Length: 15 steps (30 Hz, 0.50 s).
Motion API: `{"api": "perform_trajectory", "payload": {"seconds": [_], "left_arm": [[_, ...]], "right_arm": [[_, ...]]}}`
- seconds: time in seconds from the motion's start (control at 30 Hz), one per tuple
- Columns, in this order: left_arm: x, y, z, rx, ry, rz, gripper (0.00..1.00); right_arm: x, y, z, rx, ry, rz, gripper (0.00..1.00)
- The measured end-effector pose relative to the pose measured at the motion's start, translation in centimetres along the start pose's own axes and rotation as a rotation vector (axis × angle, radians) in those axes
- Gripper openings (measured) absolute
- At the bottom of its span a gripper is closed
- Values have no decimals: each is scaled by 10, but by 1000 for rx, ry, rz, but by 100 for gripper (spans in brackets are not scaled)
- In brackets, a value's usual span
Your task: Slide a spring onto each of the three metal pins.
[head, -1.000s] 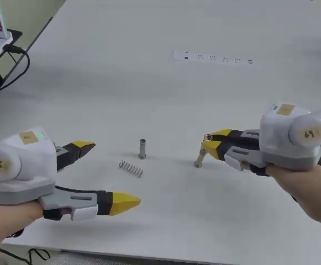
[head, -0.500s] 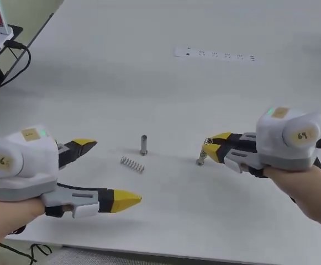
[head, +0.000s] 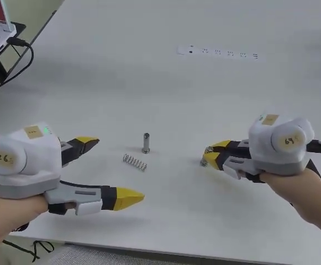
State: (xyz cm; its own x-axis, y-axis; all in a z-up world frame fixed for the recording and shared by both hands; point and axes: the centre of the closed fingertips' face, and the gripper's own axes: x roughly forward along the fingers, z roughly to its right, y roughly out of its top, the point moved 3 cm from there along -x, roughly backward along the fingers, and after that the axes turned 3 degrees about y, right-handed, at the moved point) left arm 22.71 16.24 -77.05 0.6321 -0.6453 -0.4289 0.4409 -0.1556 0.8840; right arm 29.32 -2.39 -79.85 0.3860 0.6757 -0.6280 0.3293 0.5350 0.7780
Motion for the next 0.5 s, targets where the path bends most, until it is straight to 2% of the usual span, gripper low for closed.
{"api": "perform_trajectory", "payload": {"seconds": [0.23,0.27,0.33,0.5], "left_arm": [[0,-1,1,0,-2,-3,94],[-1,-1,1,0,-4,-4,94],[-1,-1,1,3,-4,-4,94],[-2,1,2,4,-2,2,94]], "right_arm": [[2,3,1,17,4,3,8],[3,3,-1,12,10,-7,8],[4,-6,-1,-3,7,-82,8],[5,1,-5,-3,19,-30,21]]}}
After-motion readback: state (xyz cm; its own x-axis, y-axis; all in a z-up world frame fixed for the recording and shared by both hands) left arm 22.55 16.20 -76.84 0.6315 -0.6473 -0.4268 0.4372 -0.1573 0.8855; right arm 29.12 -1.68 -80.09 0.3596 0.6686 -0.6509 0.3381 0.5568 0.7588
